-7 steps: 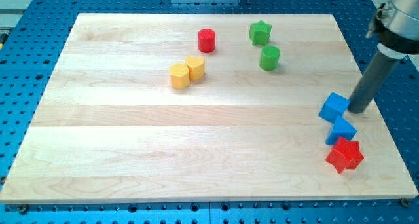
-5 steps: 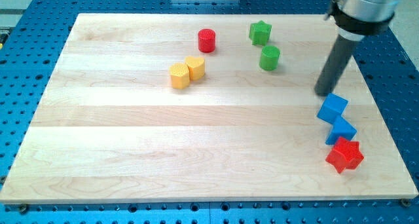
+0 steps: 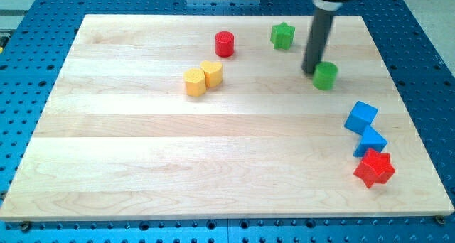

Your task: Move the green blocks above the vertical line of blocks

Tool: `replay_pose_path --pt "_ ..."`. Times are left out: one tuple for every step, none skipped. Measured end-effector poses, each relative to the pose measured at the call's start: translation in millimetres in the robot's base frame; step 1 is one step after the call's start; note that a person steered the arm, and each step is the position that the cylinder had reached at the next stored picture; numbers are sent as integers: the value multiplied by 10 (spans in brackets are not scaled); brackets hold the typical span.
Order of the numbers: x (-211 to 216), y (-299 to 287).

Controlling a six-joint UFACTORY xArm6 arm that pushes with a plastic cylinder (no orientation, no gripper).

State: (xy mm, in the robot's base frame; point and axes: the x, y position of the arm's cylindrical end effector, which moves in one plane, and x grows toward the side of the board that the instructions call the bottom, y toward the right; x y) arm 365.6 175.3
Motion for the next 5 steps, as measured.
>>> replay_pose_path --pt "212 77" --pt "340 142" --pt "83 147" --pt "-244 -53" --pt "-297 -963"
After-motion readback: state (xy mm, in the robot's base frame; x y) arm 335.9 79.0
